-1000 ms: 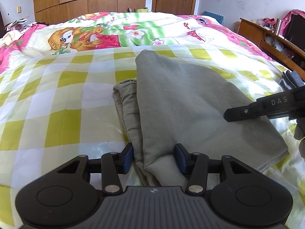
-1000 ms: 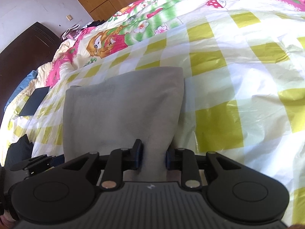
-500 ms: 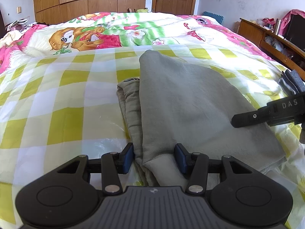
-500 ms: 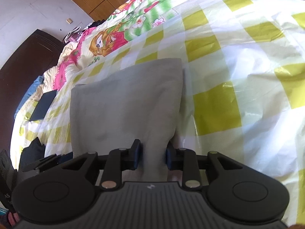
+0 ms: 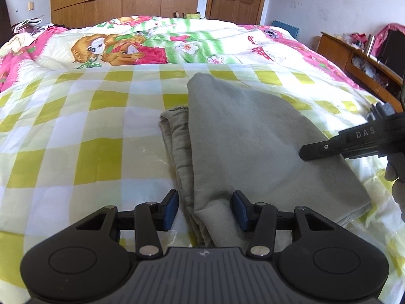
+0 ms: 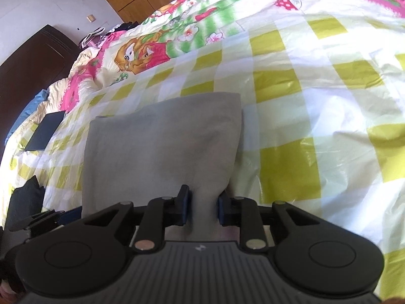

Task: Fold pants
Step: 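Open the right gripper to release the trousers, then press the folded trouser stack flat with the right tool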

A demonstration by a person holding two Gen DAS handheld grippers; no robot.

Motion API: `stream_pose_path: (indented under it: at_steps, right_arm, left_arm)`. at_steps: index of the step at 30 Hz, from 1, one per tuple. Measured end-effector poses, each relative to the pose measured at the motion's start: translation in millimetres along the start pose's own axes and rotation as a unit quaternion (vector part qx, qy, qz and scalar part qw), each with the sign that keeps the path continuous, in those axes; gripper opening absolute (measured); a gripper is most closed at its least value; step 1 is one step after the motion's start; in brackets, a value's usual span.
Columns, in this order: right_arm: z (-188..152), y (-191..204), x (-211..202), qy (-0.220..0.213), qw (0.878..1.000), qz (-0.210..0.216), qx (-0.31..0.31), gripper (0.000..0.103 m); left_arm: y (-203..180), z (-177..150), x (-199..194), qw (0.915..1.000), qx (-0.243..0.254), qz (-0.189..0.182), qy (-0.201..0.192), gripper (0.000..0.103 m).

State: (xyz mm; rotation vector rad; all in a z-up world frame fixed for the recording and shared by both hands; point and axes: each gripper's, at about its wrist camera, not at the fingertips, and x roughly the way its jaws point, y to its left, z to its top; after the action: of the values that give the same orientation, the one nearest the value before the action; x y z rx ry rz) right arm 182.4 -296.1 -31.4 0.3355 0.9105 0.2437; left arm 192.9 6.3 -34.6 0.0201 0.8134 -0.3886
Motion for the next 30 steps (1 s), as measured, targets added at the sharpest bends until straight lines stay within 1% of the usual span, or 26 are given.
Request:
stream_pose_path:
  at_steps: [3,7,10,11,13,14,17,18,20,21,22,23,24,25,26,28,29,30]
  right_arm:
    - [0.7,10.3,-12.1,-0.031,0.999,-0.022,-0.036,0.026]
    - [16.3,23.8,-3.5,-0.041,0.998,-0.019,-0.050,0.026]
    - [35.7,34.6,12.8,-0.048,0.998,-0.003,-0.041,0.026]
    - [41.6,40.0,17.9,-0.051,0.998,0.000,-0.044,0.026]
    - [52.6,54.1,32.4,-0.048,0.997,0.021,-0.054,0.026]
    - [55.5,62.7,41.2,-0.043,0.997,0.030,-0.061,0.026]
    - [56.4,90.2,70.5,-0.013,0.995,0.045,-0.089,0.026]
    - [54.1,99.9,79.2,-0.005,0.995,0.044,-0.095,0.026]
    - [51.2,113.4,85.9,-0.003,0.994,0.040,-0.102,0.026]
    - [48.6,118.0,84.8,-0.006,0.994,0.038,-0.103,0.029]
    - [46.5,120.5,82.8,-0.009,0.994,0.038,-0.103,0.035]
    - [44.3,121.5,79.9,-0.011,0.994,0.036,-0.099,0.044]
    - [42.0,122.0,75.9,-0.012,0.995,0.033,-0.096,0.048]
    - [39.5,122.4,72.3,-0.014,0.995,0.027,-0.094,0.055]
    - [36.9,123.7,67.9,-0.017,0.995,0.019,-0.094,0.057]
    - [31.6,129.1,60.5,-0.021,0.994,0.023,-0.102,0.058]
    - [29.5,134.1,61.0,-0.019,0.994,0.020,-0.110,0.058]
    - [27.7,140.5,65.7,-0.014,0.992,0.003,-0.123,0.058]
  left_arm:
    - [2.4,8.3,-12.0,0.9995,0.007,0.016,-0.026,0.060]
    - [1.9,32.4,-8.5,0.9982,0.010,0.025,-0.054,0.060]
    - [2.0,39.5,9.5,0.9987,0.003,0.031,-0.041,0.060]
    - [2.7,36.6,13.7,0.9988,-0.004,0.033,-0.035,0.060]
    - [4.5,25.7,16.2,0.9990,-0.018,0.026,-0.032,0.059]
    - [3.9,17.2,16.0,0.9990,-0.021,0.024,-0.030,0.055]
    - [2.3,-0.5,11.3,0.9987,-0.030,0.020,-0.036,0.050]
    - [1.6,-3.6,8.5,0.9985,-0.033,0.020,-0.040,0.050]
    - [0.8,-5.3,4.4,0.9983,-0.034,0.018,-0.044,0.047]
    - [0.3,-5.7,2.9,0.9983,-0.032,0.018,-0.045,0.047]
    - [0.2,-6.3,1.9,0.9983,-0.032,0.019,-0.046,0.047]
    - [0.4,-7.2,1.1,0.9982,-0.031,0.019,-0.047,0.047]
    - [0.1,-8.6,0.5,0.9982,-0.029,0.020,-0.049,0.047]
    - [-0.3,-10.2,-0.4,0.9980,-0.028,0.021,-0.052,0.047]
    - [-0.1,-11.8,-1.8,0.9977,-0.029,0.022,-0.056,0.047]
    - [0.0,-15.1,-4.1,0.9971,-0.036,0.023,-0.063,0.048]
    - [-0.3,-17.1,-5.3,0.9967,-0.036,0.027,-0.068,0.050]
    - [-1.7,-18.8,-5.7,0.9963,-0.032,0.032,-0.073,0.051]
